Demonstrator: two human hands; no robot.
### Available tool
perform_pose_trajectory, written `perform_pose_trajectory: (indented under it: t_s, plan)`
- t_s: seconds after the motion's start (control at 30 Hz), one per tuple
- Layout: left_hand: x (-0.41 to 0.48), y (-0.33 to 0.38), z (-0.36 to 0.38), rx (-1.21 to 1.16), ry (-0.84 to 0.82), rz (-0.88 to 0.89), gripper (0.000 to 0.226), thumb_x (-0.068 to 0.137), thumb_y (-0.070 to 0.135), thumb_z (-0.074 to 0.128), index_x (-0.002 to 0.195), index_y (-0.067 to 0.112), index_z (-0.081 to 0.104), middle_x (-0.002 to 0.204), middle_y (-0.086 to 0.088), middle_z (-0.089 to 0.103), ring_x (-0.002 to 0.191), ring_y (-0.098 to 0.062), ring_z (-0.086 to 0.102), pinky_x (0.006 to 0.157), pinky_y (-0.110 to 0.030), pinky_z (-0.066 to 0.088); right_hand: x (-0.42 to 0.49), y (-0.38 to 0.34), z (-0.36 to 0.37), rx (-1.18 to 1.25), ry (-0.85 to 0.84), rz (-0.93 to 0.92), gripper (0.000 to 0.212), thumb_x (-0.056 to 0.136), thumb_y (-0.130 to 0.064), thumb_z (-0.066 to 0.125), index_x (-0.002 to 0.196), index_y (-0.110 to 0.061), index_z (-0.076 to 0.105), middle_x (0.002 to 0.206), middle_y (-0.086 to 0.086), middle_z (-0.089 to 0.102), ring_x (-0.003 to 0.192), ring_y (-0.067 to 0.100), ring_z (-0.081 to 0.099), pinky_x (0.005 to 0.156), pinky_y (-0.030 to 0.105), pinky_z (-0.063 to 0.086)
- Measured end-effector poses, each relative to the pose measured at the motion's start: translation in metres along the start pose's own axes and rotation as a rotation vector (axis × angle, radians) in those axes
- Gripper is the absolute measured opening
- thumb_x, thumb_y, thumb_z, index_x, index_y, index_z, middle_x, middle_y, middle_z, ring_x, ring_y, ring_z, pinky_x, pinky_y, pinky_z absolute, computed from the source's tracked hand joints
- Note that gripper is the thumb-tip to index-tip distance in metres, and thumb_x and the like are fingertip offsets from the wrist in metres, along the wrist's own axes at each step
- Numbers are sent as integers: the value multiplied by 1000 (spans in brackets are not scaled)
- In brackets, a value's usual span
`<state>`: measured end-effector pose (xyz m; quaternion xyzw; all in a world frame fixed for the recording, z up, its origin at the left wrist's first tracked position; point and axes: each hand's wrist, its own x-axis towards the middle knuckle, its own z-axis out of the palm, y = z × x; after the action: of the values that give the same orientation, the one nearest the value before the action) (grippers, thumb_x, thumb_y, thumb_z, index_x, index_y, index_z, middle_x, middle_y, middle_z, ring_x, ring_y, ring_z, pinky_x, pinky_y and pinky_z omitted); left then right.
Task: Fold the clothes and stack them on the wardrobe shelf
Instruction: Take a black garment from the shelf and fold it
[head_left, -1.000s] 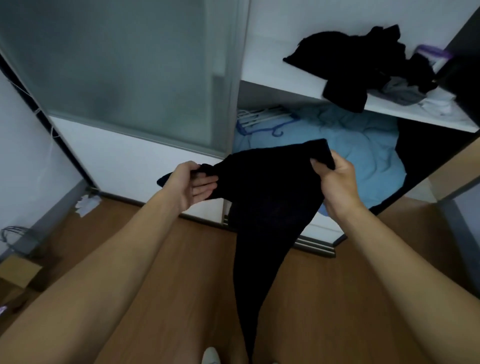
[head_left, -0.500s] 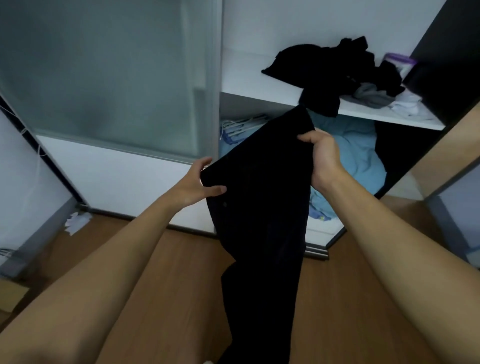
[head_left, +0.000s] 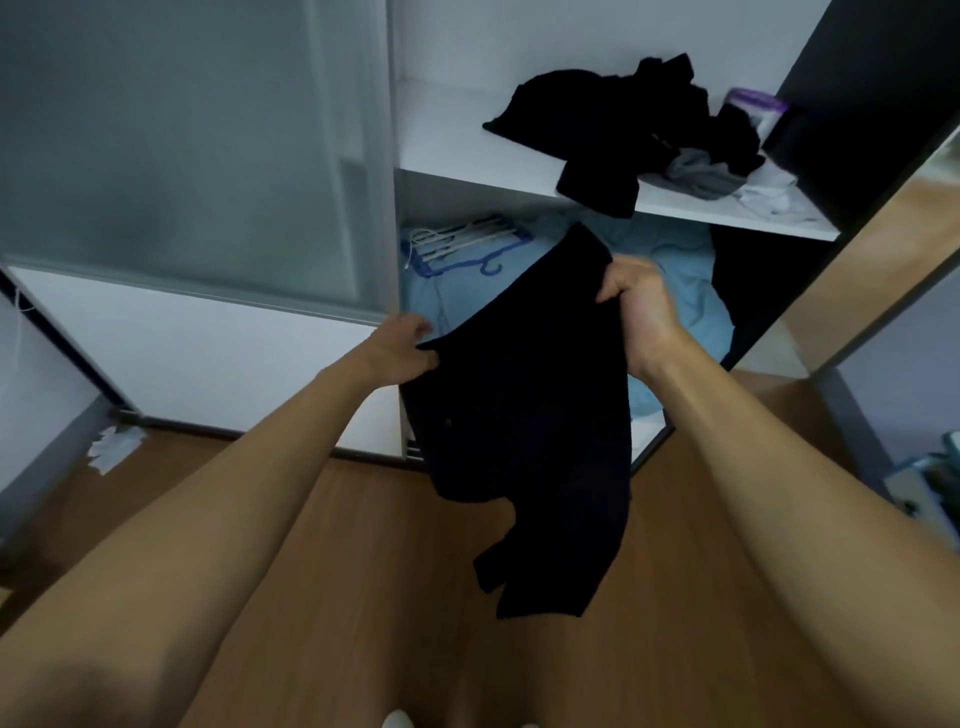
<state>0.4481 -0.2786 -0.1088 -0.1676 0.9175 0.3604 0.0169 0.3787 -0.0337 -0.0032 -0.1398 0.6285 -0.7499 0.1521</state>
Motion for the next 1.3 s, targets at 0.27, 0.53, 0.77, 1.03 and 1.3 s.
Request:
perform_pose_trajectory:
  t_s: [0.27, 0.53, 0.77, 1.03, 1.3]
  plan:
    - [-19, -26, 51, -602, -613, -804, 93, 88, 75, 44, 112, -11, 68, 101, -29, 73, 82, -38, 75, 70, -37, 63, -33, 25, -7, -542, -340, -215, 33, 72, 16, 44, 48, -7, 38, 50, -8, 37, 47, 2, 34, 47, 17, 24]
    - [-33, -61, 120, -1055, -71, -755, 37, 98, 6, 50, 131, -9, 51, 118, -31, 65, 109, -41, 67, 68, -42, 63, -61, 72, -23, -847, -548, -440, 47, 60, 23, 40, 83, 5, 76, 87, 14, 74, 83, 23, 64, 79, 30, 50]
    - [-24, -44, 89, -975, 154, -363, 28, 99, 10, 55, 126, 17, 59, 110, -3, 71, 95, -15, 70, 73, -24, 58, -76, 123, -53, -889, -697, -184, 54, 60, 31, 38, 90, 6, 75, 99, 8, 64, 97, 21, 61, 87, 10, 42]
    - [-21, 4, 37, -306, -88, 58, 36, 96, 0, 54, 110, 32, 63, 100, 20, 66, 87, 10, 62, 70, -2, 45, -51, 122, -66, -794, -516, -37, 29, 97, -7, 61, 90, -35, 60, 87, -25, 64, 82, -18, 58, 73, 5, 40]
    - [-22, 66, -19, 202, -304, 230, 35, 95, 5, 55, 96, 38, 67, 95, 15, 71, 79, 8, 63, 62, 0, 42, -13, 96, -65, -437, -264, -47, 25, 94, -6, 65, 114, -19, 69, 139, -8, 52, 126, 6, 50, 110, 21, 35]
